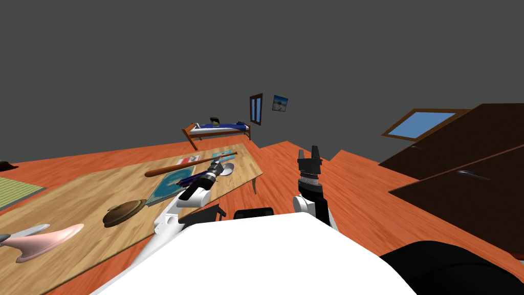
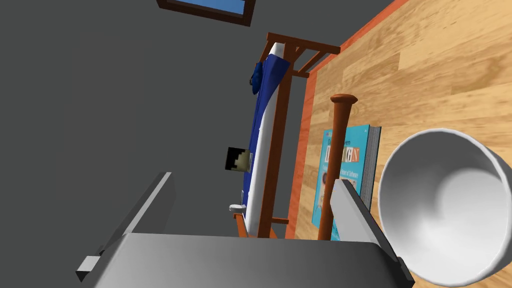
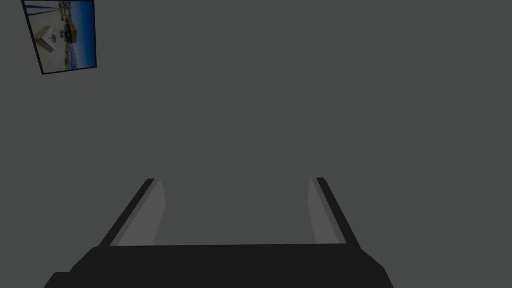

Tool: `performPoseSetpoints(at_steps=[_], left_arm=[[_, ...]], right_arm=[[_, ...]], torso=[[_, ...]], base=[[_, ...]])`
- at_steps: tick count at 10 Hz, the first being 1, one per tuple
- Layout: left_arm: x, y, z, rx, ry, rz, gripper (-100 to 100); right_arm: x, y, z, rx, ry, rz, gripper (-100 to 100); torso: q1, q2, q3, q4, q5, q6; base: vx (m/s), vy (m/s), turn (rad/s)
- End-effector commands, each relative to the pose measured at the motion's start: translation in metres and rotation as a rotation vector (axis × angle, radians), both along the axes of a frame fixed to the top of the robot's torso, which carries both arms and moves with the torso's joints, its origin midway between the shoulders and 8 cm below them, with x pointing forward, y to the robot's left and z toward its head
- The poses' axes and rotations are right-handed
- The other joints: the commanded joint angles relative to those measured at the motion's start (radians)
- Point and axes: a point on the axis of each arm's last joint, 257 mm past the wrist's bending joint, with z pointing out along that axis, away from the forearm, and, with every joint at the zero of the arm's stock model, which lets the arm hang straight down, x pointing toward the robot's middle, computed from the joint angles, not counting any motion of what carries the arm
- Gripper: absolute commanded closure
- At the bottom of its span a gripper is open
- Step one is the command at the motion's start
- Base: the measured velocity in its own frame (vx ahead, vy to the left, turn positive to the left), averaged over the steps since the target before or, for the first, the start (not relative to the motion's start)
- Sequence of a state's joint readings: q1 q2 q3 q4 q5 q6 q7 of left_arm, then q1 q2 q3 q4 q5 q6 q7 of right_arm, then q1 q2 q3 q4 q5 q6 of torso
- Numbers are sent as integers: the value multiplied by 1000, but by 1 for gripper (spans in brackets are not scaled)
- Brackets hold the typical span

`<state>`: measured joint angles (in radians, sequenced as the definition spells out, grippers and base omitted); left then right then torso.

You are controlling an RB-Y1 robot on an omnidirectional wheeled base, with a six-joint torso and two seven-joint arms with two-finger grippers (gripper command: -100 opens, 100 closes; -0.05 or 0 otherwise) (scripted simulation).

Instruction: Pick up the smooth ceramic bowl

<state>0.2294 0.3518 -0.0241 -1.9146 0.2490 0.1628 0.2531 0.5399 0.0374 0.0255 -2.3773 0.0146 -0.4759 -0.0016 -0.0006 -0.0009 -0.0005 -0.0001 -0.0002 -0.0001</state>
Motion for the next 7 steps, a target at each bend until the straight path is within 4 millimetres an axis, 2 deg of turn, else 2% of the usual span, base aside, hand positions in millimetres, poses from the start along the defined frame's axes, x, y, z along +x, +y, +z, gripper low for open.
performPoseSetpoints(at_steps=[1,4,7], left_arm=[[3,5,-13,-9,52,7,-100],[10,22,-47,-41,171,29,-100],[11,32,-68,-58,251,47,-100]], right_arm=[[0,0,0,0,0,0,0],[0,0,0,0,0,0,0],[0,0,0,0,0,0,0]], torso=[[0,0,0,0,0,0],[0,0,0,0,0,0],[0,0,0,0,0,0]], base=[[8,-12,-33],[10,-13,-53],[14,-12,-47]])
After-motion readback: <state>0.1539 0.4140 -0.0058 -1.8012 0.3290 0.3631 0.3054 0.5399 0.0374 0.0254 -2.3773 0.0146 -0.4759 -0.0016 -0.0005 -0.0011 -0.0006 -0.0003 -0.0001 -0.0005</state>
